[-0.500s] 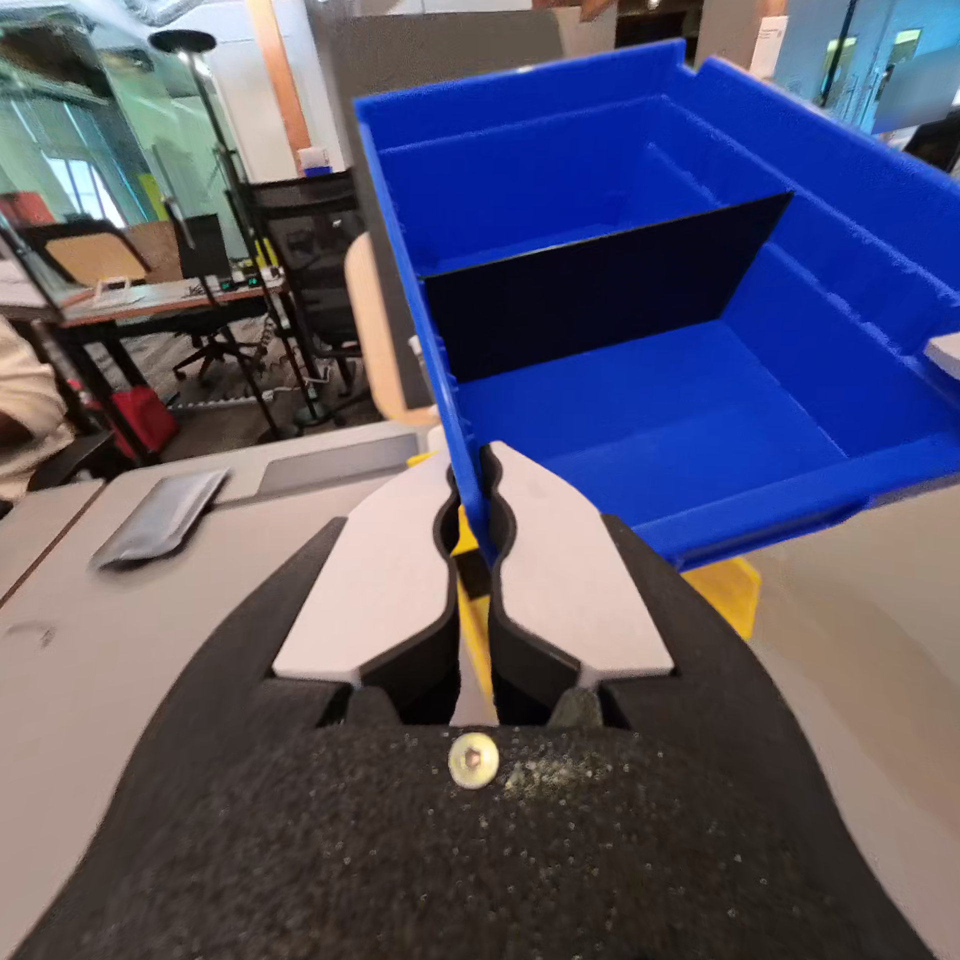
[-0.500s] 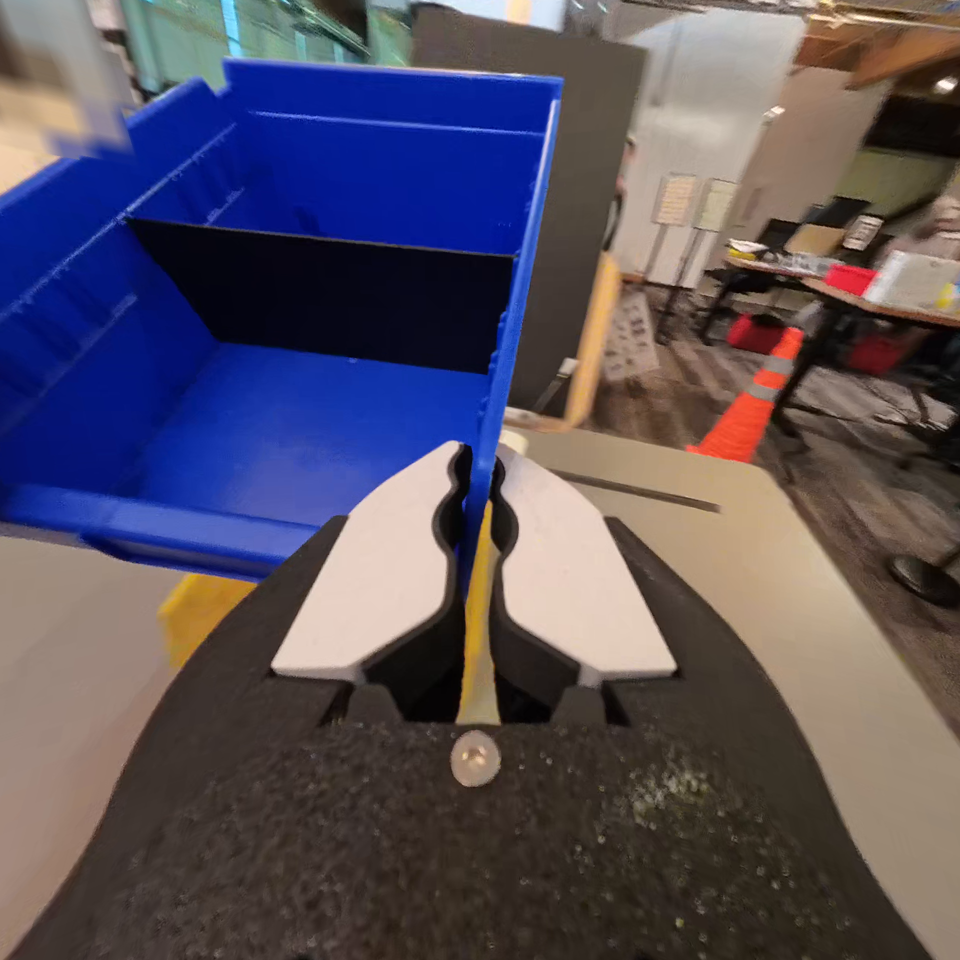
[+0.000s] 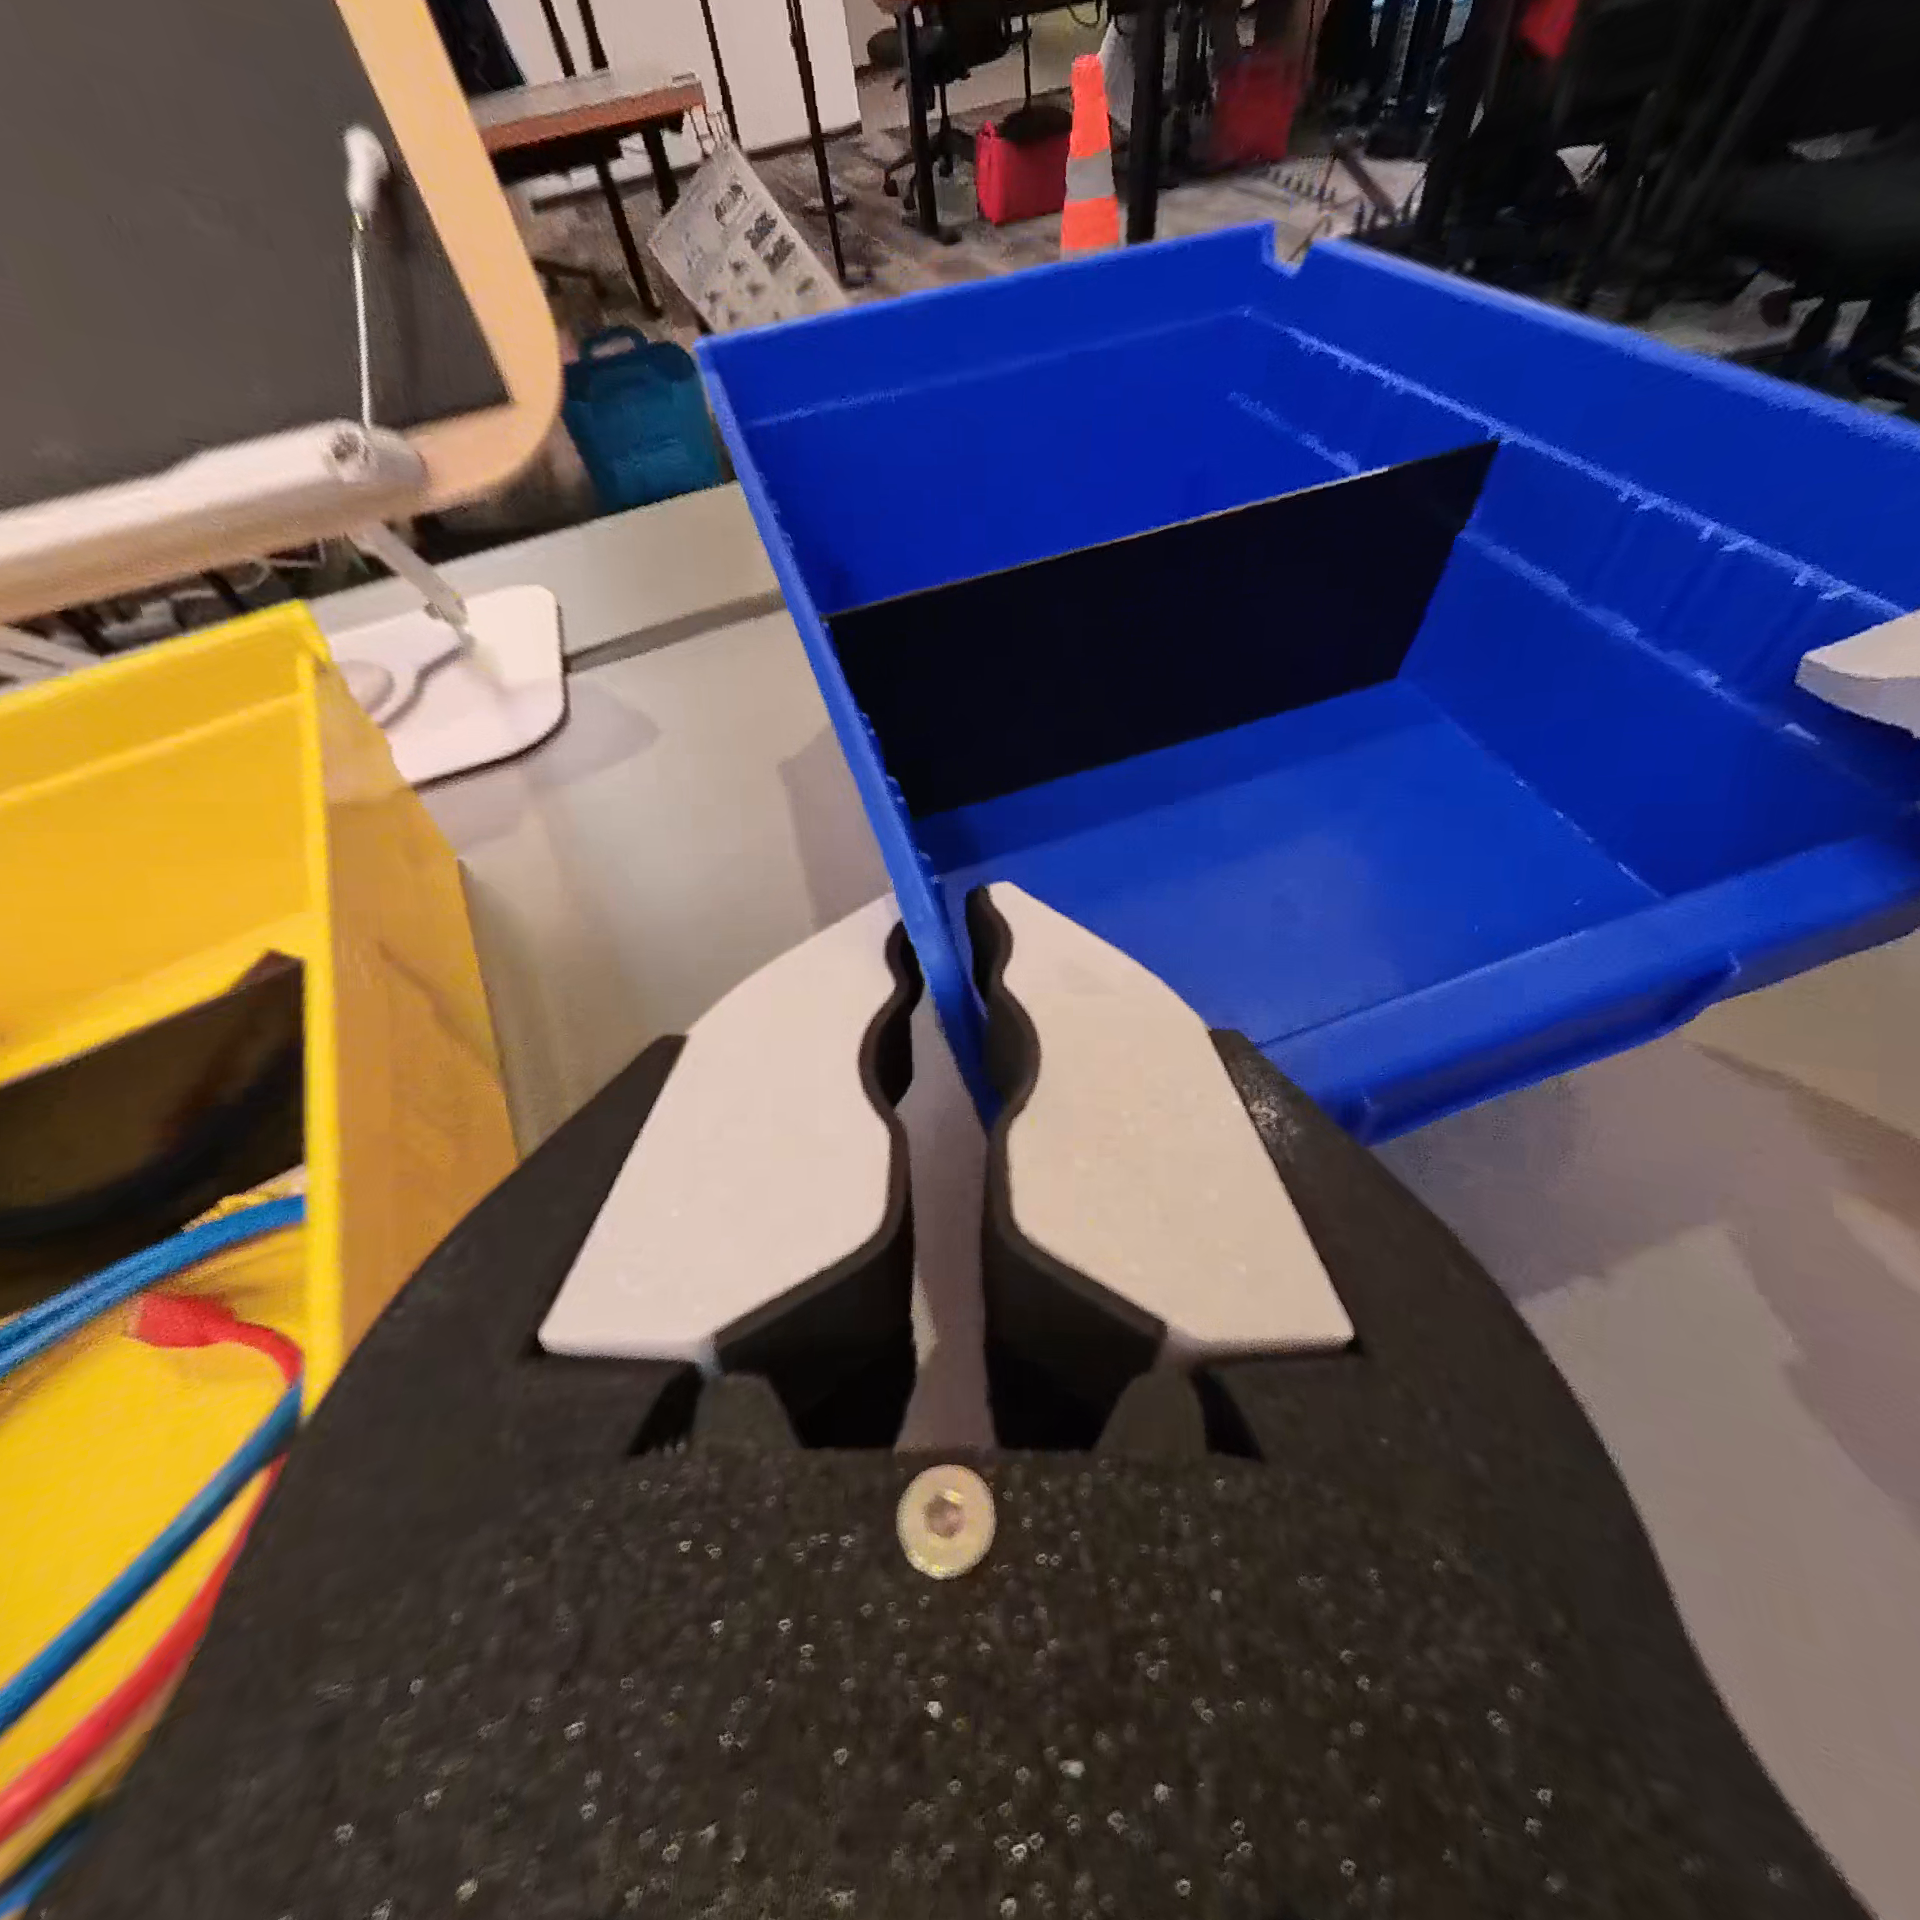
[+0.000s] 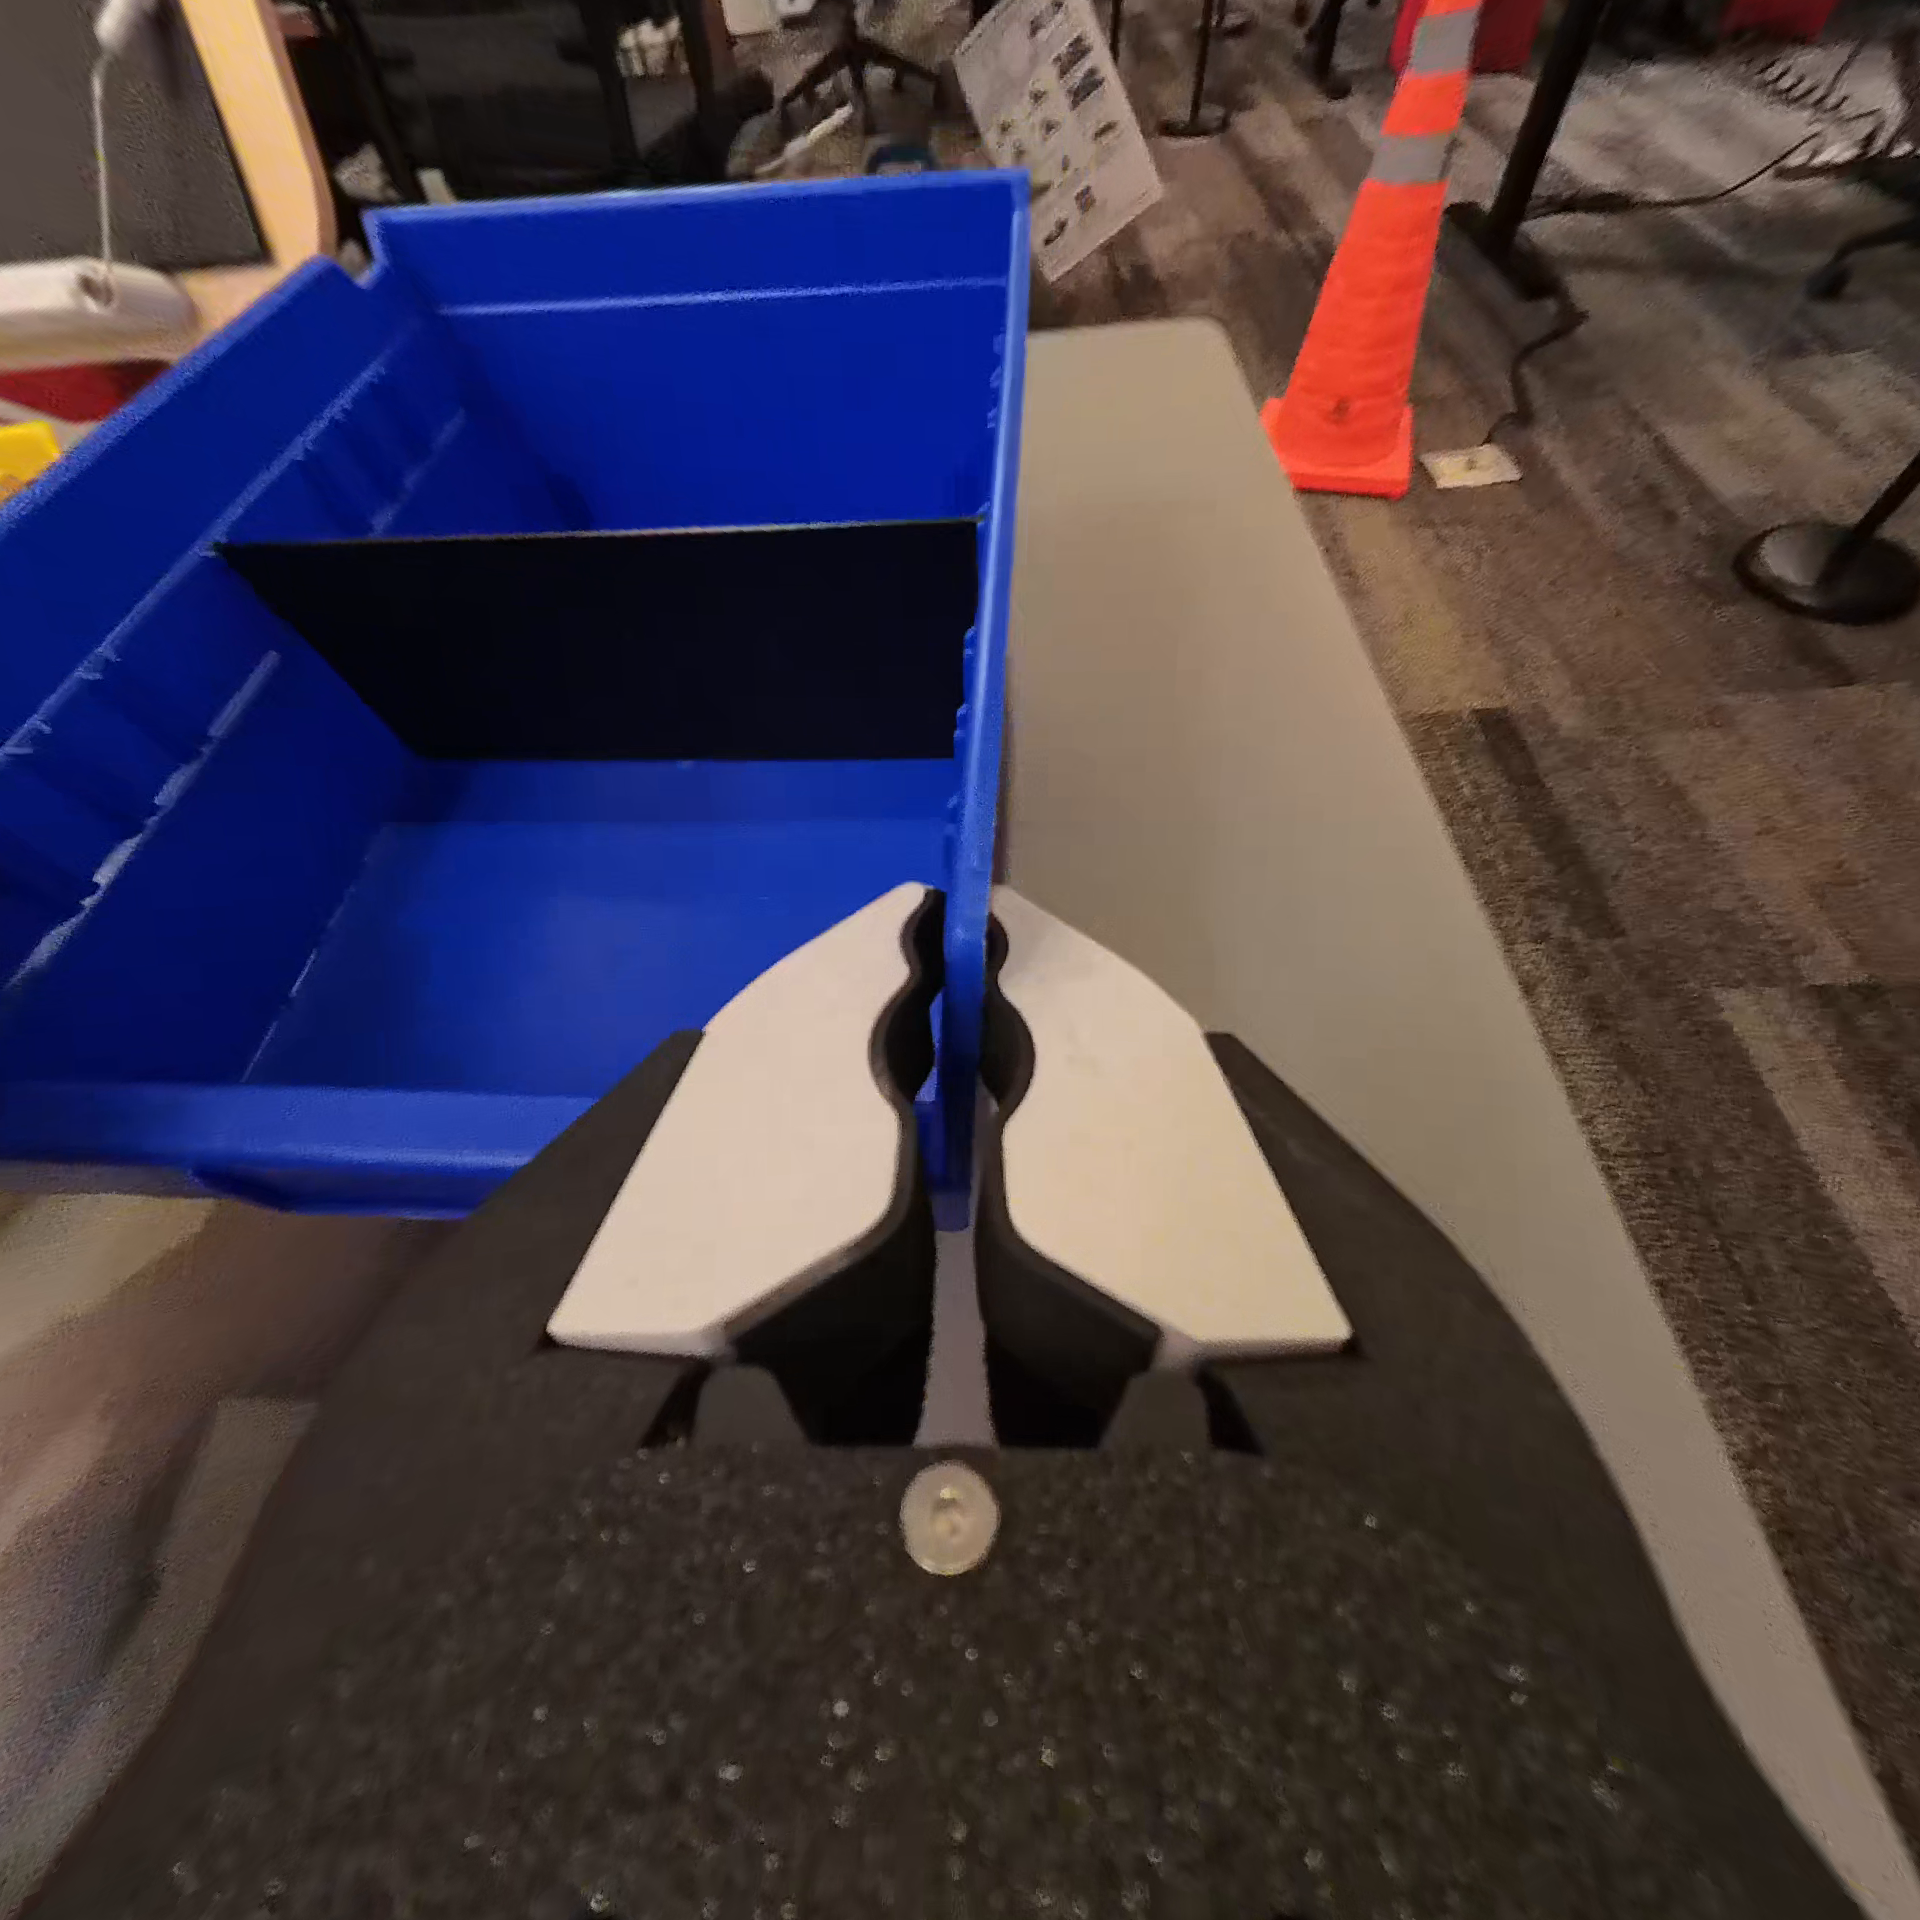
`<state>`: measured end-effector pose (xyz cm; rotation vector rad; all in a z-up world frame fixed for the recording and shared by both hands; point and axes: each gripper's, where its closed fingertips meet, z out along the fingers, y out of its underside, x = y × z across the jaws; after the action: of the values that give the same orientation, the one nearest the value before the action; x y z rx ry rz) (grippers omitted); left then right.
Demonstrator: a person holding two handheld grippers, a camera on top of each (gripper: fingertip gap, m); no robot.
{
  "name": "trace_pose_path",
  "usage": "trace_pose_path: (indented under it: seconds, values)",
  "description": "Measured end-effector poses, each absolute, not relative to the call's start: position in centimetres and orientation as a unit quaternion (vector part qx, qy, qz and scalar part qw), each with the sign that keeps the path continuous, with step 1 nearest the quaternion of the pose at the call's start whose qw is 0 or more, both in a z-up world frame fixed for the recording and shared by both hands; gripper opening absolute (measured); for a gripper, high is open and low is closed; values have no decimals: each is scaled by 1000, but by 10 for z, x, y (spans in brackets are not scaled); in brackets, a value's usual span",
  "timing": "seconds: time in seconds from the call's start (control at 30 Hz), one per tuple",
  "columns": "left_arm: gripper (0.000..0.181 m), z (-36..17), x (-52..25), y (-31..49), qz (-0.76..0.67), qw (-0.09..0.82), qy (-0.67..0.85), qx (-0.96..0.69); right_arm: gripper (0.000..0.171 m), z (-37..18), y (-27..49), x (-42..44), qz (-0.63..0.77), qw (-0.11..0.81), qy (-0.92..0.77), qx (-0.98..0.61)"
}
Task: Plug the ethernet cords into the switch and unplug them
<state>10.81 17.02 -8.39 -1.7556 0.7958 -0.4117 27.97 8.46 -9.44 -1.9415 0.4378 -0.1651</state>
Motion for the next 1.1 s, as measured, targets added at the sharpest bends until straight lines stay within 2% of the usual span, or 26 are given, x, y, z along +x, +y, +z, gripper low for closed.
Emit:
trace_pose_path:
  seconds: [0.2, 0.33, 0.43, 0.5, 0.63, 0.77, 0.83, 0.93, 1.03, 1.1]
  values:
    - [10, -119, 100, 183, -185, 526, 329, -762, 4, -130, 103, 275, -66, 501, 153, -849]
    - [22, -122, 98, 175, -199, 506, 347, -764, 4, -136, 107, 271, -36, 500, 193, -844]
    - [21, -104, 89, 163, -228, 516, 355, -746, 5, -135, 104, 270, -11, 512, 206, -834]
    - [21, -79, 76, 149, -276, 520, 346, -731, 14, -135, 100, 273, -12, 508, 219, -833]
    - [24, -28, 13, 142, -349, 518, 337, -705, 28, -121, 88, 279, -43, 517, 239, -821]
    - [30, -27, -104, 192, -280, 549, 307, -725, 30, -76, 78, 273, -165, 540, 222, -795]
    - [35, -43, -164, 222, -217, 568, 280, -743, 34, -51, 97, 235, -186, 557, 154, -794]
    - [44, -82, -205, 240, -185, 534, 266, -781, 41, -41, 144, 132, -101, 581, 40, -807]
    - [46, -115, -205, 243, -184, 507, 279, -795, 43, -60, 178, 26, 21, 588, -23, -808]
    - [35, -133, -195, 244, -190, 479, 298, -804, 45, -89, 189, 0, 14, 555, -28, -831]
